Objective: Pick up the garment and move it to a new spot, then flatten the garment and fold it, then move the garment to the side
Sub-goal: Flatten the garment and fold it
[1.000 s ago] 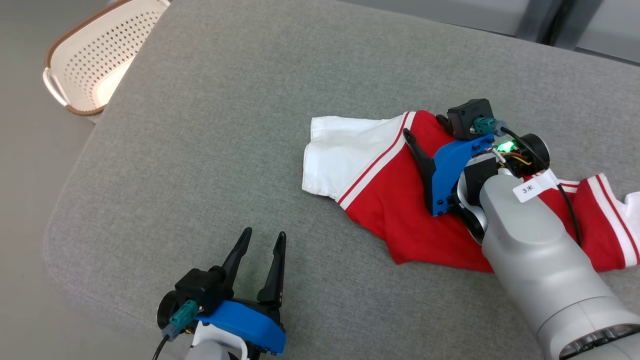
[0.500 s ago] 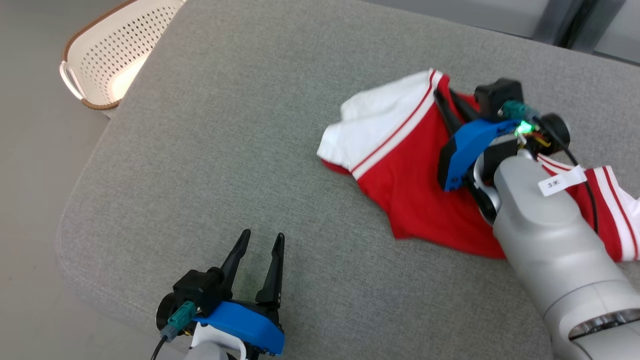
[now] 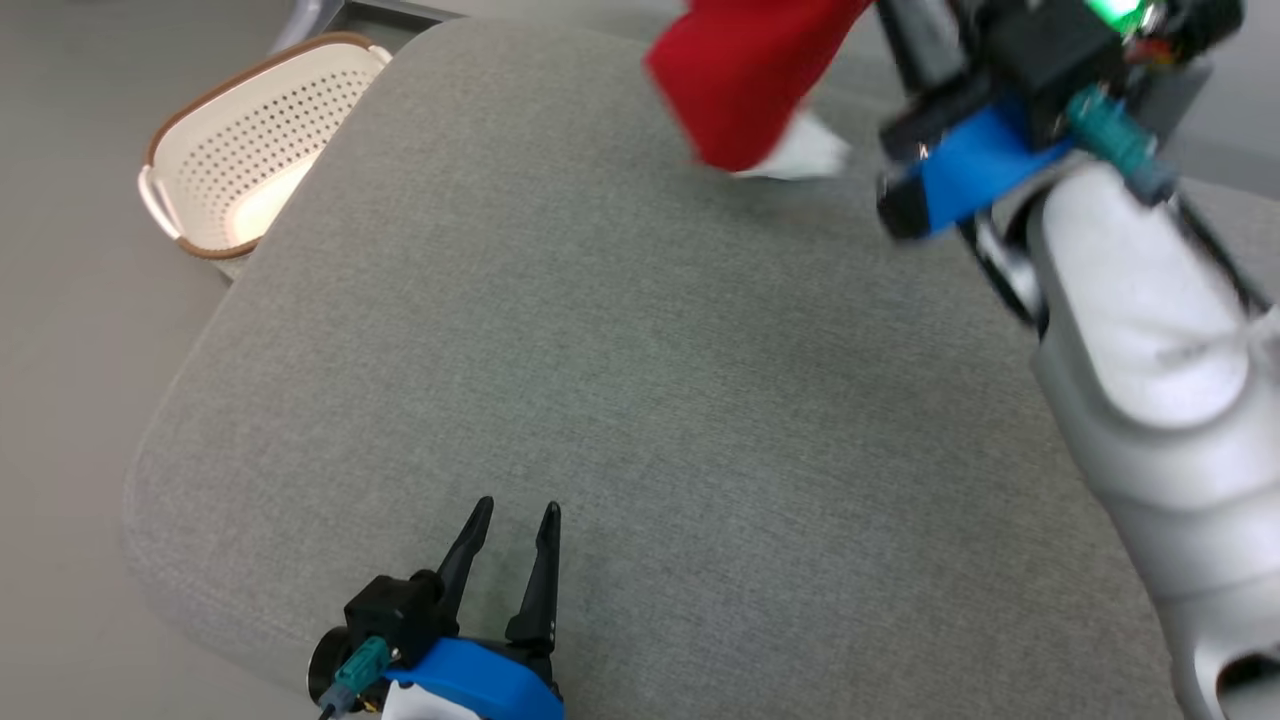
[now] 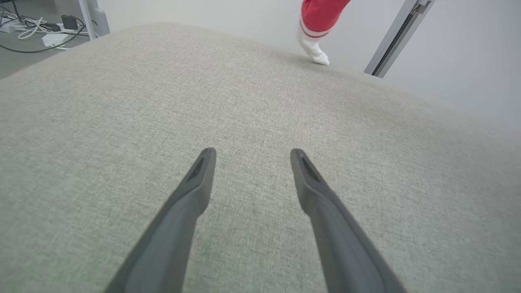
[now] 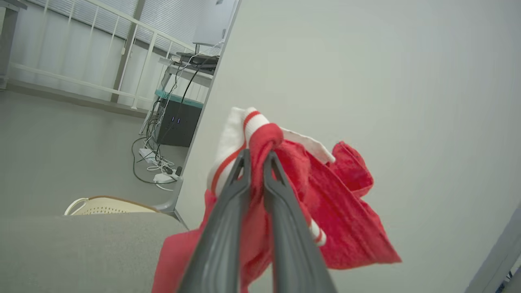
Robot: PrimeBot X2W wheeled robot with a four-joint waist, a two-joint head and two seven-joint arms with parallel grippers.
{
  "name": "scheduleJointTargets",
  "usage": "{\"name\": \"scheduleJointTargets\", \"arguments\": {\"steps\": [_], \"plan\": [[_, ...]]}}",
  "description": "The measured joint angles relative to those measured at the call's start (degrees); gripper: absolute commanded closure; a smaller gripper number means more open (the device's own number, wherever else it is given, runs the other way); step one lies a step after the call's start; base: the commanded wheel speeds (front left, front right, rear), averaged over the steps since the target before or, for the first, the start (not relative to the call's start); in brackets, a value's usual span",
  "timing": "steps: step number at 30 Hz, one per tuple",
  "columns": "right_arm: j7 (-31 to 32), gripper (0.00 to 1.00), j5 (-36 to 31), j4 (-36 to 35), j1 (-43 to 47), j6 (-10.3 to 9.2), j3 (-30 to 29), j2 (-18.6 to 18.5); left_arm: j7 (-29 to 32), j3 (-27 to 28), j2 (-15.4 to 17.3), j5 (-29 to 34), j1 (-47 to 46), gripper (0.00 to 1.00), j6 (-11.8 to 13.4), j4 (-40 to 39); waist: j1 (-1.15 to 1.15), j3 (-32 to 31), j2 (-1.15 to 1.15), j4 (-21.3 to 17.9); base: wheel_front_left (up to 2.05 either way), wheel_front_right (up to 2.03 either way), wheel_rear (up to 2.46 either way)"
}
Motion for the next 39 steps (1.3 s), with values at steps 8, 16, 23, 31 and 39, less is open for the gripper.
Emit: {"name": "scheduleJointTargets", "arguments": {"steps": [8,16,23,31,39], "plan": [[0.04,1.0,3.74,2.87,24.62,0.01,-2.55,-6.45,0.0,0.4,-0.03,1.13,1.75,0.0,-0.03,0.2,0.0,-1.04,0.0,-4.81,0.0,0.0,0.0],[0.03,0.0,5.45,6.82,39.0,0.0,-17.44,-4.92,0.0,1.92,-0.05,2.77,1.7,0.0,-0.23,0.21,0.0,-2.08,0.0,-9.58,0.0,0.0,0.0],[0.03,0.0,4.13,3.56,36.1,0.01,-18.44,-0.69,0.0,0.94,-0.04,2.68,1.19,0.0,-0.27,0.25,0.0,-3.13,0.0,-10.33,0.0,0.0,0.0],[0.68,0.0,7.39,10.01,25.76,0.01,-12.69,1.92,0.0,0.08,-0.04,1.82,1.22,0.0,-0.29,0.67,0.0,-2.62,0.0,-6.44,0.0,0.0,0.0],[4.83,0.0,8.7,21.97,19.14,0.0,-15.86,3.22,0.0,-0.68,-0.02,0.82,1.21,0.0,-0.29,0.85,0.01,-1.2,0.0,-1.95,0.0,0.0,0.0]]}}
